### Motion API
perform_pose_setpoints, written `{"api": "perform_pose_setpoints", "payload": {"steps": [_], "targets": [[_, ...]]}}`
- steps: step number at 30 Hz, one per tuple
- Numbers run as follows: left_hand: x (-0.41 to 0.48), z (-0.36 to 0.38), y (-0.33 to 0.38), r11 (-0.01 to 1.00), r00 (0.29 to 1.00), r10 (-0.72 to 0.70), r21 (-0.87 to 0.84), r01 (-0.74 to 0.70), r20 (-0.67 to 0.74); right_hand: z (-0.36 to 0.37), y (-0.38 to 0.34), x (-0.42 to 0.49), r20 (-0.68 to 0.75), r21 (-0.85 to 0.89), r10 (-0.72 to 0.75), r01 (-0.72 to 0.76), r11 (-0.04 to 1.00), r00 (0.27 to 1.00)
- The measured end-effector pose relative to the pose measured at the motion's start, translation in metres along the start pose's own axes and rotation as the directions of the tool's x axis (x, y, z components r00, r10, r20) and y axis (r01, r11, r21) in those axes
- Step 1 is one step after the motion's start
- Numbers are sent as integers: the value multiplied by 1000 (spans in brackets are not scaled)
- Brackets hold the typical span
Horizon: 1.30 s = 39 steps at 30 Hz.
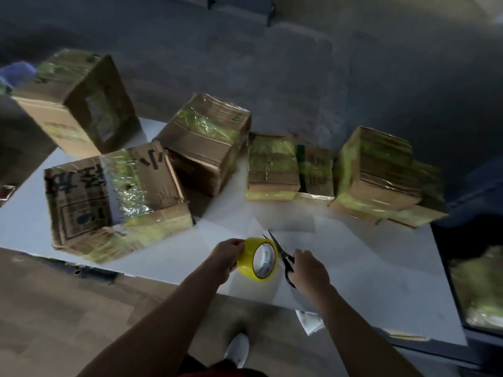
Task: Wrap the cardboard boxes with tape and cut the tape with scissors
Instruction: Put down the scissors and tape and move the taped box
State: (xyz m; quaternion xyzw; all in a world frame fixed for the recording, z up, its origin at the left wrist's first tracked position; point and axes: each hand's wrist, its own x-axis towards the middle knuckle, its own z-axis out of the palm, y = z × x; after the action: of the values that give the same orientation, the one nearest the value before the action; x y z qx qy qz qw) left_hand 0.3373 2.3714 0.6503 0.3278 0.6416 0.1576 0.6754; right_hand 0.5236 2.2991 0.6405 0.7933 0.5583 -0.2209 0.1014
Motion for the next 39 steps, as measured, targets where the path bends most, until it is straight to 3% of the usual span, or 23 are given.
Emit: {"api": "perform_pose_setpoints", "payload": {"steps": [5,8,12,15,18,22,26,29,32,37,39], "targets": [[10,-1,-1,999,990,16,37,-11,-141,3,-6,1,-37,-63,17,-19,998,999],[12,-4,4,1000,990,-6,8,8,-141,-1,-10,5,-48,-43,18,-20,999,999],[6,-4,11,985,994,31,171,-13,-107,-14,-20,10,-104,4,31,-31,1000,994],[-4,-8,16,934,981,159,339,-112,-114,-24,-38,14,-161,39,-2,8,999,987],[-17,-16,28,802,923,362,548,-238,-129,-36,-66,18,-224,107,-60,85,991,973],[-46,-52,46,699,786,594,593,-400,-170,-55,-122,19,-285,261,-146,223,939,947],[-66,-107,58,507,574,800,706,-494,-172,-70,-178,16,-347,358,-196,323,876,917],[-68,-156,57,295,428,899,856,-425,-97,-78,-214,14,-328,449,-189,329,830,925],[-63,-201,47,167,397,917,935,-312,-31,-77,-240,15,-294,468,-200,323,823,935],[-43,-232,33,-89,345,911,924,-371,227,-69,-258,16,-219,412,-158,238,879,963],[-36,-232,33,-153,371,886,930,-334,279,-67,-262,17,-207,410,-135,211,887,969]]}}
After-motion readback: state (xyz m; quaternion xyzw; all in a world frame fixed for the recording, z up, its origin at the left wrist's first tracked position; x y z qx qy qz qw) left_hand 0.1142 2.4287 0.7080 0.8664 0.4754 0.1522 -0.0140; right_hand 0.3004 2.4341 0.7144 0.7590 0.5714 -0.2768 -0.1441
